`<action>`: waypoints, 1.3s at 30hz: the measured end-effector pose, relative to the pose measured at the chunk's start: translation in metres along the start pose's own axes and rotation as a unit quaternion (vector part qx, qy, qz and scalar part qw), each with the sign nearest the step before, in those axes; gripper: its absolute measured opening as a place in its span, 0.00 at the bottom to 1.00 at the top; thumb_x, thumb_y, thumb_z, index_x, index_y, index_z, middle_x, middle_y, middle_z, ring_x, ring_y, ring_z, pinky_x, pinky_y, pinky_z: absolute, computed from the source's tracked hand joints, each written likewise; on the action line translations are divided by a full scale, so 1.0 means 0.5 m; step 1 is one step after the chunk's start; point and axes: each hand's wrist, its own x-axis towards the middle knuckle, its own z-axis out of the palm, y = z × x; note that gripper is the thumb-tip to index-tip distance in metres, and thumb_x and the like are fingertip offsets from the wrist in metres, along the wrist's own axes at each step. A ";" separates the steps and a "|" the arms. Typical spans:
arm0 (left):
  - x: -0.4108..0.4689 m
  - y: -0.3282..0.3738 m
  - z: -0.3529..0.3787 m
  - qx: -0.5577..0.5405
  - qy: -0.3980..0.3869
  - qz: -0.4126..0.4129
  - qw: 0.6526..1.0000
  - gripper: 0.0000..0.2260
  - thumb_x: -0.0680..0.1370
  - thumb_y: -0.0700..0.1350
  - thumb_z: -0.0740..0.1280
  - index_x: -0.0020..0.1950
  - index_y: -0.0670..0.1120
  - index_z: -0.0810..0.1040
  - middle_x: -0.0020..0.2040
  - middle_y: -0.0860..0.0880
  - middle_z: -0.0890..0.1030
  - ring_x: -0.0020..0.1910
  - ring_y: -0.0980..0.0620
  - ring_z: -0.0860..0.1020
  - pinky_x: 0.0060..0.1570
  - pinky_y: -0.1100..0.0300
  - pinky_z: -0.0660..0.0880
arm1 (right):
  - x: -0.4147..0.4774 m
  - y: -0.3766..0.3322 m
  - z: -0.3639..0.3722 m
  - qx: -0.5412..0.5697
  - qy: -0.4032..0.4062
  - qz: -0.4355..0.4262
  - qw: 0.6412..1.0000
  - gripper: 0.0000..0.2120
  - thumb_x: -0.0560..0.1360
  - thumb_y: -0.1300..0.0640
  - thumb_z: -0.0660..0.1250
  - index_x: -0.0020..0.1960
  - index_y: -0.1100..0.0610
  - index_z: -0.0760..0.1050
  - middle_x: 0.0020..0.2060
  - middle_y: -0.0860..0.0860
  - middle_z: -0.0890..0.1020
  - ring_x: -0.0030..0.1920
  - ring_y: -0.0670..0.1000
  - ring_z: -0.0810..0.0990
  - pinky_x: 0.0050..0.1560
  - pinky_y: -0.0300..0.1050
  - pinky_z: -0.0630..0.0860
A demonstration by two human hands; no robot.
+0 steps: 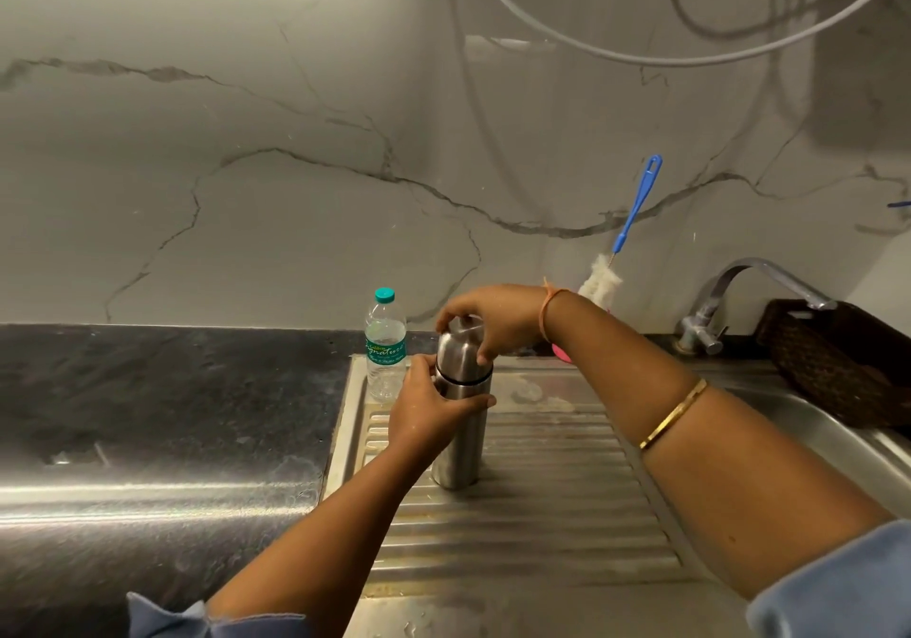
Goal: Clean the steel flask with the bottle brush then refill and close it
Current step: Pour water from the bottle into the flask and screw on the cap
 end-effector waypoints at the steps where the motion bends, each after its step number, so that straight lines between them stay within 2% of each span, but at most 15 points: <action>1: 0.000 0.001 0.000 0.001 0.000 0.000 1.000 0.30 0.64 0.51 0.79 0.57 0.54 0.64 0.59 0.51 0.75 0.52 0.54 0.73 0.48 0.59 0.73 | 0.000 0.003 0.001 0.007 0.010 -0.005 1.000 0.29 0.71 0.62 0.70 0.69 0.51 0.66 0.65 0.53 0.71 0.64 0.55 0.70 0.57 0.44 0.70; 4: -0.001 0.003 0.002 0.005 0.005 0.005 1.000 0.30 0.64 0.51 0.79 0.57 0.54 0.64 0.60 0.51 0.75 0.54 0.53 0.73 0.48 0.58 0.73 | 0.007 0.002 0.022 -0.010 0.081 0.047 0.996 0.23 0.73 0.44 0.67 0.63 0.53 0.70 0.59 0.51 0.76 0.55 0.52 0.74 0.53 0.45 0.72; 7: -0.003 0.002 0.002 0.001 0.008 0.007 1.000 0.31 0.64 0.50 0.79 0.60 0.53 0.65 0.60 0.53 0.73 0.55 0.53 0.72 0.51 0.56 0.74 | 0.018 0.004 0.051 -0.099 0.137 0.143 0.975 0.35 0.68 0.28 0.60 0.62 0.54 0.67 0.56 0.52 0.77 0.55 0.55 0.75 0.59 0.55 0.70; 9: -0.001 -0.001 0.001 0.005 0.006 0.011 1.000 0.29 0.64 0.51 0.79 0.57 0.52 0.67 0.58 0.52 0.75 0.52 0.53 0.74 0.50 0.56 0.76 | 0.016 0.008 0.052 -0.080 0.106 0.118 0.984 0.42 0.65 0.33 0.68 0.70 0.53 0.59 0.65 0.55 0.71 0.64 0.58 0.70 0.63 0.59 0.67; 11: 0.001 -0.003 -0.001 0.006 0.000 0.009 1.000 0.29 0.63 0.52 0.79 0.56 0.52 0.66 0.56 0.52 0.75 0.51 0.53 0.74 0.48 0.57 0.75 | 0.008 0.014 0.036 -0.020 0.053 0.038 0.998 0.45 0.68 0.50 0.74 0.76 0.51 0.52 0.72 0.55 0.63 0.70 0.58 0.64 0.68 0.56 0.66; 13: 0.002 -0.004 -0.001 0.003 0.000 0.005 1.000 0.30 0.63 0.51 0.79 0.57 0.52 0.66 0.56 0.53 0.74 0.52 0.53 0.73 0.48 0.58 0.73 | 0.008 0.022 0.026 0.027 0.031 -0.002 0.999 0.38 0.70 0.59 0.73 0.74 0.51 0.59 0.69 0.54 0.68 0.67 0.56 0.68 0.65 0.50 0.70; 16: 0.002 -0.002 0.003 0.005 0.010 0.008 1.000 0.29 0.63 0.51 0.79 0.56 0.53 0.65 0.55 0.55 0.72 0.53 0.53 0.73 0.47 0.58 0.73 | 0.014 0.012 0.050 0.004 0.114 0.069 0.991 0.26 0.70 0.39 0.68 0.60 0.53 0.69 0.54 0.52 0.77 0.52 0.52 0.74 0.58 0.51 0.72; 19: 0.001 -0.005 0.005 0.008 0.015 0.008 1.000 0.29 0.63 0.51 0.79 0.55 0.54 0.65 0.56 0.54 0.73 0.52 0.53 0.73 0.49 0.55 0.76 | 0.015 0.004 0.070 -0.081 0.154 0.152 0.973 0.37 0.66 0.28 0.63 0.62 0.55 0.66 0.53 0.52 0.76 0.52 0.54 0.75 0.61 0.58 0.66; 23: 0.004 -0.007 0.001 -0.002 0.002 0.004 1.000 0.31 0.62 0.52 0.79 0.58 0.52 0.66 0.58 0.52 0.75 0.52 0.53 0.74 0.50 0.56 0.75 | 0.009 -0.006 0.026 -0.043 0.032 0.036 0.998 0.47 0.67 0.57 0.76 0.76 0.49 0.51 0.71 0.56 0.61 0.69 0.60 0.64 0.66 0.57 0.68; 26: 0.003 -0.004 0.002 0.000 0.007 0.000 1.000 0.31 0.63 0.52 0.79 0.58 0.53 0.65 0.59 0.51 0.75 0.53 0.53 0.73 0.48 0.59 0.73 | 0.022 -0.011 0.014 -0.037 -0.007 -0.005 0.999 0.32 0.70 0.63 0.71 0.70 0.51 0.65 0.66 0.53 0.70 0.63 0.55 0.71 0.58 0.46 0.73; 29: 0.001 0.000 0.005 0.005 0.010 -0.003 1.000 0.33 0.64 0.51 0.79 0.62 0.52 0.65 0.63 0.50 0.74 0.58 0.49 0.74 0.51 0.56 0.73 | 0.031 -0.011 0.030 -0.033 0.073 0.079 0.994 0.19 0.72 0.43 0.68 0.55 0.55 0.75 0.50 0.52 0.79 0.51 0.53 0.76 0.46 0.43 0.72; 32: 0.000 0.000 0.005 0.005 0.010 0.001 1.000 0.36 0.64 0.51 0.79 0.67 0.52 0.63 0.66 0.49 0.72 0.62 0.47 0.73 0.52 0.55 0.73 | 0.027 0.000 0.046 -0.099 0.131 0.153 0.974 0.33 0.67 0.27 0.59 0.49 0.57 0.73 0.45 0.54 0.79 0.48 0.54 0.76 0.51 0.48 0.71; 35: 0.002 -0.006 0.001 -0.003 0.004 0.007 1.000 0.31 0.63 0.52 0.79 0.60 0.52 0.66 0.61 0.50 0.75 0.54 0.52 0.74 0.48 0.59 0.73 | 0.000 0.007 0.018 -0.032 0.028 0.041 0.998 0.42 0.68 0.45 0.73 0.75 0.52 0.55 0.70 0.55 0.67 0.68 0.58 0.66 0.67 0.57 0.66; 37: 0.001 -0.007 0.000 -0.011 0.003 0.003 1.000 0.31 0.63 0.52 0.79 0.59 0.53 0.66 0.59 0.52 0.75 0.53 0.54 0.73 0.47 0.60 0.73 | -0.006 0.006 0.005 -0.016 -0.018 -0.026 0.999 0.40 0.70 0.60 0.73 0.75 0.49 0.56 0.71 0.53 0.65 0.69 0.55 0.65 0.67 0.51 0.68; 39: 0.000 -0.006 0.001 -0.009 0.006 0.004 1.000 0.31 0.63 0.52 0.79 0.58 0.53 0.66 0.58 0.52 0.75 0.53 0.54 0.73 0.47 0.59 0.73 | 0.006 0.006 0.016 -0.009 0.022 -0.038 0.999 0.30 0.70 0.62 0.72 0.69 0.49 0.67 0.65 0.53 0.70 0.62 0.53 0.70 0.59 0.45 0.73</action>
